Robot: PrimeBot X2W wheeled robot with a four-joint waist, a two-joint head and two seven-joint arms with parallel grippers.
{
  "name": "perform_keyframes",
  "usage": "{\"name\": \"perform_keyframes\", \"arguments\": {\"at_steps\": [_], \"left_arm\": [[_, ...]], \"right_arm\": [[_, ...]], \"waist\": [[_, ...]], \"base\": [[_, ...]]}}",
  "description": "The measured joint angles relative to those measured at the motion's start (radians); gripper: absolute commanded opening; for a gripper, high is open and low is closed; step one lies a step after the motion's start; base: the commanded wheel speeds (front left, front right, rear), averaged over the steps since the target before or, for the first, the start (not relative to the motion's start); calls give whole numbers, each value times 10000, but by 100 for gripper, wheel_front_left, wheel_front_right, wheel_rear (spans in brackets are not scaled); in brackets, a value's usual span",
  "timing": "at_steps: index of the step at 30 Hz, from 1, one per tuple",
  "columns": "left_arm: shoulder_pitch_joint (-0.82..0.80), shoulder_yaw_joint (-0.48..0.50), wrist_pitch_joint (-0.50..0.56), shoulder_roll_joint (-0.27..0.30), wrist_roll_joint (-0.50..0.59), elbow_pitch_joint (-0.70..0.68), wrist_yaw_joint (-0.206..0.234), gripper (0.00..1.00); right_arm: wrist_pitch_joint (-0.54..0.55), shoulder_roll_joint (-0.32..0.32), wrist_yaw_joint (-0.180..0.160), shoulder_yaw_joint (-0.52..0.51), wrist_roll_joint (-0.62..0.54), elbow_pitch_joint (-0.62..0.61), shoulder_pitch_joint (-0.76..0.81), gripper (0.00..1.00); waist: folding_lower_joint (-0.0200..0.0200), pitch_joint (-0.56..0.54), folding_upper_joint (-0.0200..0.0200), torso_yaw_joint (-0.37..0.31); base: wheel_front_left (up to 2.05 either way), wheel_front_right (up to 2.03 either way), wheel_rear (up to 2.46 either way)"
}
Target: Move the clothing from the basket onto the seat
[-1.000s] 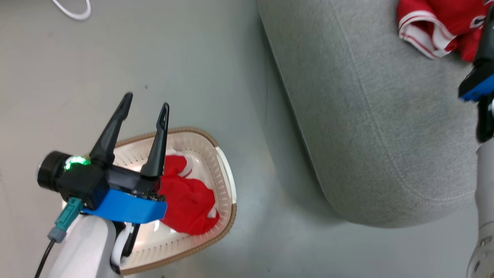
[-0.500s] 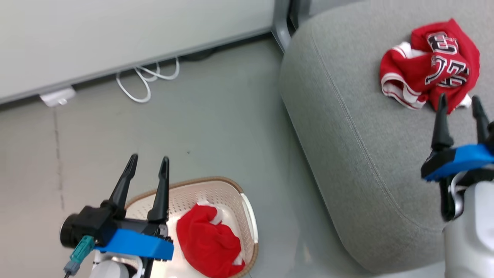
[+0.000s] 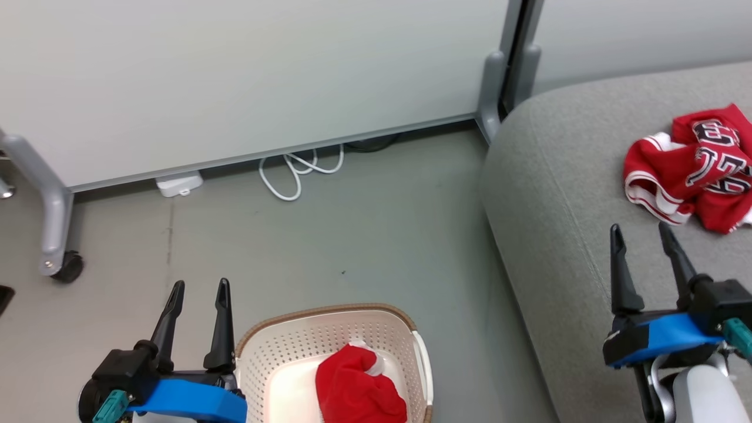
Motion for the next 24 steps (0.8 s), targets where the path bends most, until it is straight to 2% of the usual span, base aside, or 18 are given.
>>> {"name": "perform_keyframes", "arguments": {"at_steps": [11, 24], "left_arm": [[155, 303, -2, -61, 88, 435, -19, 100], [165, 602, -2, -58, 125, 671, -54, 100]], "right_arm": [[219, 6, 2, 871, 520, -909, 1326, 100], [495, 6, 0, 1661, 604, -1212, 1722, 100]], "waist": [[2, -547, 0, 848], [3, -625, 0, 1177]], "base": [[0, 0, 0], [0, 0, 0]]}}
